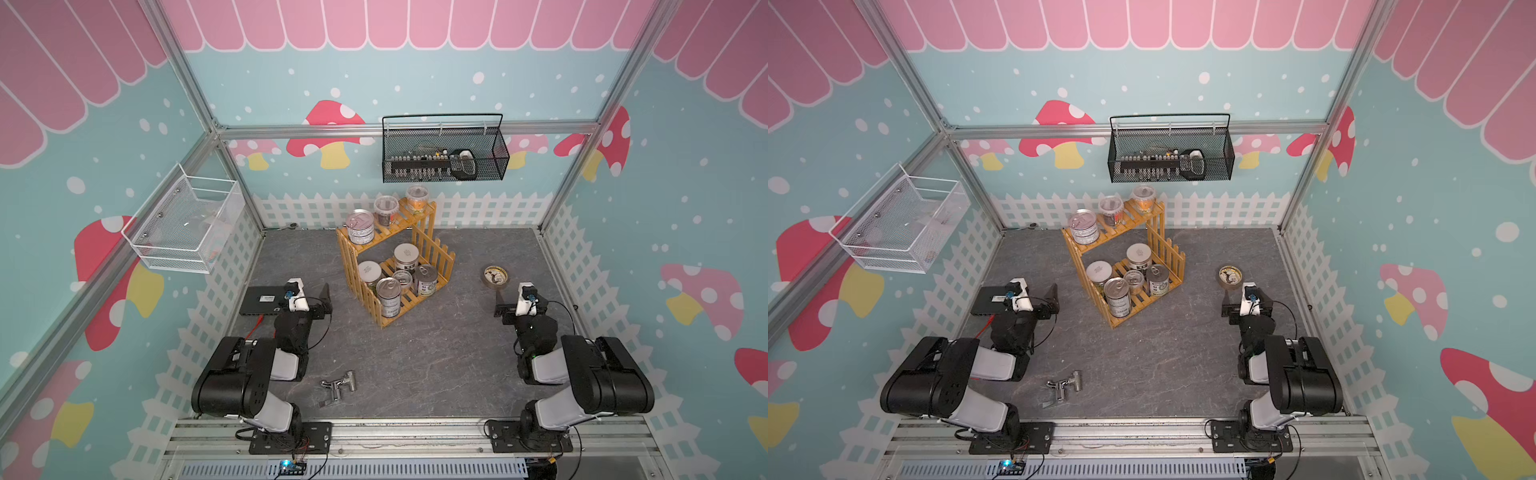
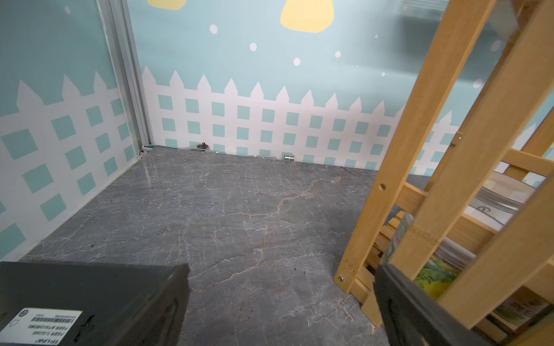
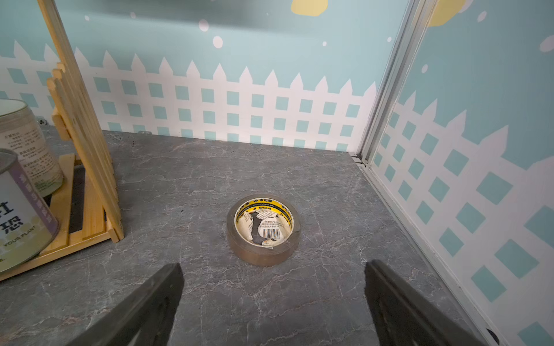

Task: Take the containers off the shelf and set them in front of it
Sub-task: Adjust the shelf at the center of the board.

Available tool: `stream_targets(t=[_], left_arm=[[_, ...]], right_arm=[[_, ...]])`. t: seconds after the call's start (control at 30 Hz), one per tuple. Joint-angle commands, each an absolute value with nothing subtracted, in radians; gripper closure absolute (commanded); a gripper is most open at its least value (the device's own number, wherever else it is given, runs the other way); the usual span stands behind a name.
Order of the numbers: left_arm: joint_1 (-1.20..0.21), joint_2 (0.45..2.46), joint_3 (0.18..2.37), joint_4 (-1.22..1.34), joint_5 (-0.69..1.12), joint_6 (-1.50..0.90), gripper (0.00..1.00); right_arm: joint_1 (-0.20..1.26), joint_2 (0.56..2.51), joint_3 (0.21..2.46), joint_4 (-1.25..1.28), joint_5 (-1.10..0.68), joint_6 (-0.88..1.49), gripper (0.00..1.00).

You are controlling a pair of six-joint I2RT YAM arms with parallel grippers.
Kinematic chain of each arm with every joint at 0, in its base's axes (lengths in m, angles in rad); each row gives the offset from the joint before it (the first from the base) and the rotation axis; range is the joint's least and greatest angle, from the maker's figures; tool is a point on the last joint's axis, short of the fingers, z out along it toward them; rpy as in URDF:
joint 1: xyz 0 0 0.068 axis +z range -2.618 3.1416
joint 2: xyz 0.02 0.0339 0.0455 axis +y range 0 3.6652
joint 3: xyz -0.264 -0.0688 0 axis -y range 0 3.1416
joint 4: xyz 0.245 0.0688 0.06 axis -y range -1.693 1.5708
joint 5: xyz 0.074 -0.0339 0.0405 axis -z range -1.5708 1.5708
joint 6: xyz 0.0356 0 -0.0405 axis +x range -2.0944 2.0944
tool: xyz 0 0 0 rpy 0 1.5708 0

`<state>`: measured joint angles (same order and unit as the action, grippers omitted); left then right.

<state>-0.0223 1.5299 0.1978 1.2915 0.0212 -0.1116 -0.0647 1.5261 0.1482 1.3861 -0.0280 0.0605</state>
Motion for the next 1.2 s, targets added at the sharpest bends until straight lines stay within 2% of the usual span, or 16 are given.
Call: stream_targets(t=[0.0,0.43,0.7,0.77,0.93,1.03,1.17], left_arm=[[-0.028,1.523,0.216,1.293,0.009,-0.089,0.01],[-0.025,1.524,0.216,1.292,0.014,-0.091,0.01],[-0.014,1.496,0.191,1.322,0.056,-0.088,0.01],[-0.023,1.417,0.191,1.253,0.021,-0.088,0.01],[-0.051,1.236,0.241,1.049,-0.062,-0.111,0.01],[-0.068,1.157,0.304,0.922,-0.048,-0.178,0.01],[-0.130,1.082,0.450,0.621,0.011,-0.283,0.01]], right_arm=[[-0.064,1.518,0.158,1.405,-0.035,0.056,0.01],[-0.065,1.518,0.175,1.374,-0.029,0.061,0.01],[-0.064,1.512,0.176,1.373,-0.094,0.038,0.01],[-0.064,1.462,0.166,1.350,-0.114,0.027,0.01],[-0.065,1.233,0.224,1.090,-0.159,0.033,0.01],[-0.064,1.118,0.275,0.953,-0.232,0.074,0.01],[-0.064,1.026,0.375,0.768,-0.367,0.112,0.01]])
